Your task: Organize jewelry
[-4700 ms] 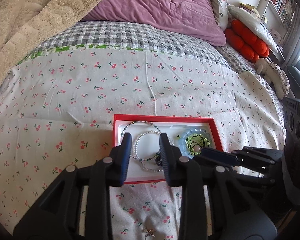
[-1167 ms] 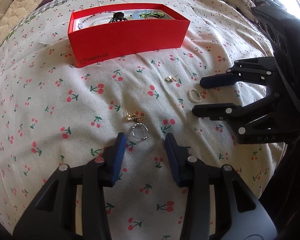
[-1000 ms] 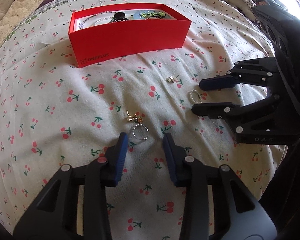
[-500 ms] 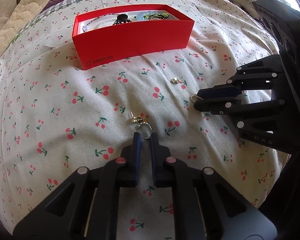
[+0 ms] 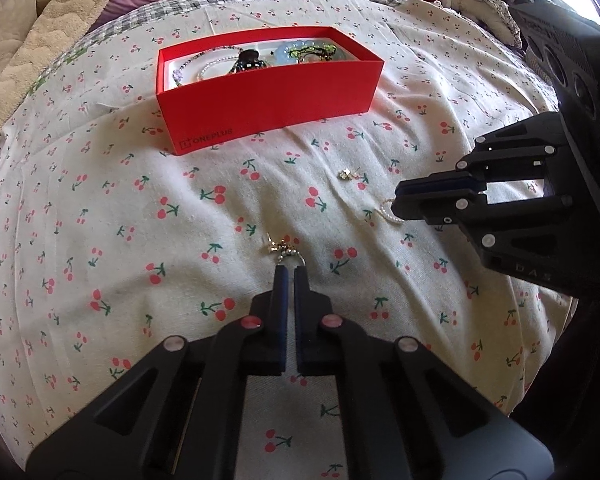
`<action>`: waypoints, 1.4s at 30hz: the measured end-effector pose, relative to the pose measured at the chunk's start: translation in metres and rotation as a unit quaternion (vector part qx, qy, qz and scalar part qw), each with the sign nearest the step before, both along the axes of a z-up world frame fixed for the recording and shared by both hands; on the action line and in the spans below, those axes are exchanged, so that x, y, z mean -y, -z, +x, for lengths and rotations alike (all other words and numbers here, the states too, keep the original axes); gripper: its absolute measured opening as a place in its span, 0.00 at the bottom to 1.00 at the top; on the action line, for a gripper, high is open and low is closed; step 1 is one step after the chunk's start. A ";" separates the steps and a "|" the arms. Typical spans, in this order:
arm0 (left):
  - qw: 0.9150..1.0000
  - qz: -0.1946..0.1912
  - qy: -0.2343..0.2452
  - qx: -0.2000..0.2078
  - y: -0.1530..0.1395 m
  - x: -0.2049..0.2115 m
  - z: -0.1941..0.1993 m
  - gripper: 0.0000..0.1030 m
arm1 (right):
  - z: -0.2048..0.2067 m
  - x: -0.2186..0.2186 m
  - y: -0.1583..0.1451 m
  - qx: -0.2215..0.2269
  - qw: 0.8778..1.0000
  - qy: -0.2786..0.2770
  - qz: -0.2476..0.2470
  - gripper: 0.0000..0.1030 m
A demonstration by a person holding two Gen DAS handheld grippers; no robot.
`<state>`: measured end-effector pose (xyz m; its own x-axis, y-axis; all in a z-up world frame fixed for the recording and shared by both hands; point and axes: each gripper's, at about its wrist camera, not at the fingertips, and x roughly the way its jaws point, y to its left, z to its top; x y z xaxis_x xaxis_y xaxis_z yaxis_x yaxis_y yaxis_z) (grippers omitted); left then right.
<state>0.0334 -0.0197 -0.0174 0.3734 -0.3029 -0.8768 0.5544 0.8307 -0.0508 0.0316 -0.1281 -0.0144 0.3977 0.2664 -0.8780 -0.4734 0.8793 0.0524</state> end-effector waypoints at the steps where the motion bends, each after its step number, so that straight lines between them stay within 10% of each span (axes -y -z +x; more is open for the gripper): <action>1: 1.000 -0.002 0.004 -0.001 -0.001 0.000 0.000 0.03 | 0.000 0.001 -0.003 0.002 1.000 0.001 0.004 0.06; 3: 1.000 0.002 0.004 0.011 -0.002 0.000 -0.002 0.04 | 0.001 0.004 -0.007 0.003 1.000 0.004 0.014 0.06; 8: 1.000 0.009 0.008 0.009 0.005 0.005 -0.001 0.51 | 0.004 0.013 -0.003 -0.022 0.999 0.006 0.037 0.16; 13: 1.000 0.016 0.004 -0.005 0.016 0.008 0.005 0.51 | 0.009 0.016 0.013 -0.047 0.998 0.014 0.026 0.22; 17: 1.000 0.010 0.002 -0.007 0.018 0.011 0.008 0.51 | 0.009 0.016 0.016 -0.036 0.999 0.015 0.027 0.67; 22: 1.000 0.006 0.000 -0.009 0.019 0.013 0.009 0.45 | 0.009 0.005 0.023 -0.022 1.000 0.008 0.003 0.69; 25: 1.000 0.004 0.004 -0.010 0.018 0.015 0.008 0.36 | 0.010 0.002 0.024 -0.019 1.000 0.007 -0.002 0.66; 33: 1.000 0.004 0.009 -0.014 0.018 0.023 0.005 0.10 | 0.007 -0.009 0.020 -0.024 0.999 -0.021 0.003 0.09; 42: 1.000 -0.006 0.003 -0.016 0.011 0.012 -0.001 0.03 | 0.005 -0.002 0.011 -0.031 0.999 -0.010 0.018 0.04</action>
